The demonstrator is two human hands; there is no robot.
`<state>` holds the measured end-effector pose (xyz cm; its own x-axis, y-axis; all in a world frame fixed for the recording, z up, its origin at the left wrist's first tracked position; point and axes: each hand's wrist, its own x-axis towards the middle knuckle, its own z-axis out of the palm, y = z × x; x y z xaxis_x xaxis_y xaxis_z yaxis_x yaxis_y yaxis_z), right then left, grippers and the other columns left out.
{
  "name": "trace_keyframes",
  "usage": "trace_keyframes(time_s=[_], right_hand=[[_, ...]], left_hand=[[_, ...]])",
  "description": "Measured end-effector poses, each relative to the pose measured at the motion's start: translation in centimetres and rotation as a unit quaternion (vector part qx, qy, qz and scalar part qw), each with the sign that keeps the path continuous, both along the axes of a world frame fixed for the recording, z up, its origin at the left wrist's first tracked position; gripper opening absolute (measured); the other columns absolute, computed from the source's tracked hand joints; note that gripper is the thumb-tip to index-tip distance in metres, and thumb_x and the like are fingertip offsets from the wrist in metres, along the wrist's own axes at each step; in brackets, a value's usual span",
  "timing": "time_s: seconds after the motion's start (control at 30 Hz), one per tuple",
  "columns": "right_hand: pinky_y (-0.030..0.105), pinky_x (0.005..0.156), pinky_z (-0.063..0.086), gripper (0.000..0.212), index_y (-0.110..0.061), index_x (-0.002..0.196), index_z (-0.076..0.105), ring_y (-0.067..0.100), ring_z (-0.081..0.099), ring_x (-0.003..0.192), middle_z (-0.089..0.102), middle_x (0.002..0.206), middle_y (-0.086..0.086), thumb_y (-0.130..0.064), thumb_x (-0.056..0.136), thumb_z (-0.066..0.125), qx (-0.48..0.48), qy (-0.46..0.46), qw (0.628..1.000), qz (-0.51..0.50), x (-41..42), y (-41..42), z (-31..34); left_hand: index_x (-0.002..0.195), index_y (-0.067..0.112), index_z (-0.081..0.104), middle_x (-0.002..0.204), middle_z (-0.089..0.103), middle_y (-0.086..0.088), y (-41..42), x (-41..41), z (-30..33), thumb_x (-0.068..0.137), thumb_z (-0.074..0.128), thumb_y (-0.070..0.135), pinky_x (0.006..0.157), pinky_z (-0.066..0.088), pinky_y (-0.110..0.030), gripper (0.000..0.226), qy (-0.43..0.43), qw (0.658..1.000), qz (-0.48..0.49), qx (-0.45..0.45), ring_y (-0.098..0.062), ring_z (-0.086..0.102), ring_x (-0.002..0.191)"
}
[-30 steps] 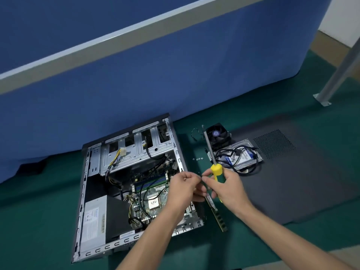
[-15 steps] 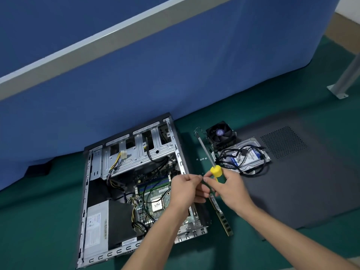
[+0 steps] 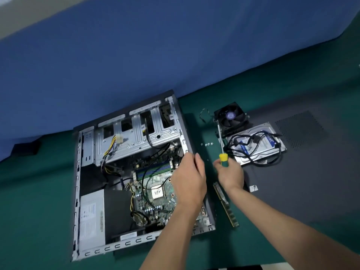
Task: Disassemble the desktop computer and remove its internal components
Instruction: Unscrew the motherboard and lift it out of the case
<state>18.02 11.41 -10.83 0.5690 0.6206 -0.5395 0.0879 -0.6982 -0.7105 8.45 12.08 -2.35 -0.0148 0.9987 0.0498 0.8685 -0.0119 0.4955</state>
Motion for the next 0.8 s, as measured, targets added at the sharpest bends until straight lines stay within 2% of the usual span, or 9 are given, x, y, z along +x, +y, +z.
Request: trace_keyframes(time_s=[0.1, 0.2, 0.37, 0.5, 0.57, 0.63, 0.73, 0.8], right_hand=[[0.029, 0.062, 0.037, 0.021, -0.012, 0.083, 0.065, 0.03, 0.057, 0.078, 0.067, 0.089, 0.01, -0.033, 0.087, 0.061, -0.048, -0.052, 0.997, -0.001, -0.5, 1.4, -1.1], [0.027, 0.064, 0.037, 0.021, -0.014, 0.087, 0.066, 0.03, 0.059, 0.08, 0.068, 0.092, 0.011, -0.034, 0.088, 0.059, -0.089, -0.079, 0.993, 0.016, -0.6, 2.3, -1.9], [0.026, 0.06, 0.037, 0.017, -0.02, 0.076, 0.061, 0.024, 0.053, 0.067, 0.067, 0.08, 0.006, -0.032, 0.088, 0.06, -0.099, -0.116, 0.984, 0.092, -0.3, 2.6, -2.2], [0.027, 0.06, 0.042, 0.01, -0.02, 0.089, 0.067, 0.024, 0.059, 0.073, 0.068, 0.083, 0.005, -0.029, 0.087, 0.064, -0.066, -0.075, 0.988, 0.119, 0.1, 2.1, -1.7], [0.028, 0.064, 0.044, 0.013, -0.019, 0.089, 0.068, 0.023, 0.061, 0.077, 0.069, 0.083, 0.003, -0.032, 0.086, 0.065, -0.019, -0.045, 0.992, 0.12, 0.3, 1.7, -0.6], [0.027, 0.06, 0.044, 0.018, -0.021, 0.084, 0.067, 0.019, 0.062, 0.072, 0.068, 0.076, -0.001, -0.038, 0.086, 0.063, 0.017, -0.03, 0.99, 0.136, 0.4, 0.8, 1.0], [0.025, 0.044, 0.045, 0.029, -0.017, 0.08, 0.061, 0.02, 0.062, 0.048, 0.064, 0.054, 0.004, -0.044, 0.088, 0.058, 0.036, 0.029, 0.984, 0.17, 0.8, -1.0, 4.2], [0.025, 0.041, 0.043, 0.027, -0.021, 0.079, 0.06, 0.02, 0.061, 0.042, 0.061, 0.05, 0.003, -0.046, 0.088, 0.057, 0.041, 0.039, 0.979, 0.193, 1.3, -1.6, 6.5]], left_hand=[[0.084, 0.029, 0.037, 0.052, 0.038, 0.017, 0.2, 0.0, -0.2, 0.095, 0.039, 0.024, 0.044, 0.02, -0.009, 0.011, -0.029, 0.999, 0.015, -0.022, 0.004, 0.036, 0.045], [0.082, 0.03, 0.037, 0.051, 0.04, 0.016, 0.2, -0.2, -0.4, 0.088, 0.033, 0.025, 0.044, 0.021, -0.009, 0.009, -0.042, 0.998, 0.014, -0.037, 0.003, 0.039, 0.047], [0.074, 0.025, 0.04, 0.052, 0.041, 0.009, 0.5, -0.3, -0.8, 0.082, 0.029, 0.025, 0.046, 0.024, -0.022, 0.015, -0.052, 0.998, 0.005, -0.043, -0.004, 0.038, 0.048], [0.073, 0.024, 0.043, 0.054, 0.045, 0.007, 0.6, -0.5, -1.0, 0.083, 0.031, 0.025, 0.046, 0.029, -0.022, 0.015, -0.064, 0.997, -0.009, -0.03, -0.008, 0.041, 0.049], [0.073, 0.023, 0.047, 0.055, 0.05, 0.007, 0.7, -0.5, -1.0, 0.084, 0.032, 0.026, 0.047, 0.033, -0.024, 0.018, -0.067, 0.998, -0.013, -0.014, -0.011, 0.046, 0.05], [0.074, 0.023, 0.053, 0.059, 0.055, 0.008, 0.6, -0.6, -0.8, 0.084, 0.032, 0.027, 0.046, 0.032, -0.021, 0.023, -0.053, 0.998, -0.02, 0.027, -0.011, 0.05, 0.051], [0.096, 0.021, 0.065, 0.074, 0.062, 0.009, 0.5, -0.8, -0.3, 0.085, 0.036, 0.025, 0.047, 0.036, -0.019, 0.032, -0.036, 0.993, -0.058, 0.097, -0.01, 0.057, 0.063], [0.114, 0.018, 0.064, 0.076, 0.06, 0.005, 0.7, -0.7, 0.1, 0.085, 0.037, 0.023, 0.041, 0.038, -0.02, 0.04, -0.027, 0.989, -0.088, 0.119, -0.011, 0.055, 0.062]])
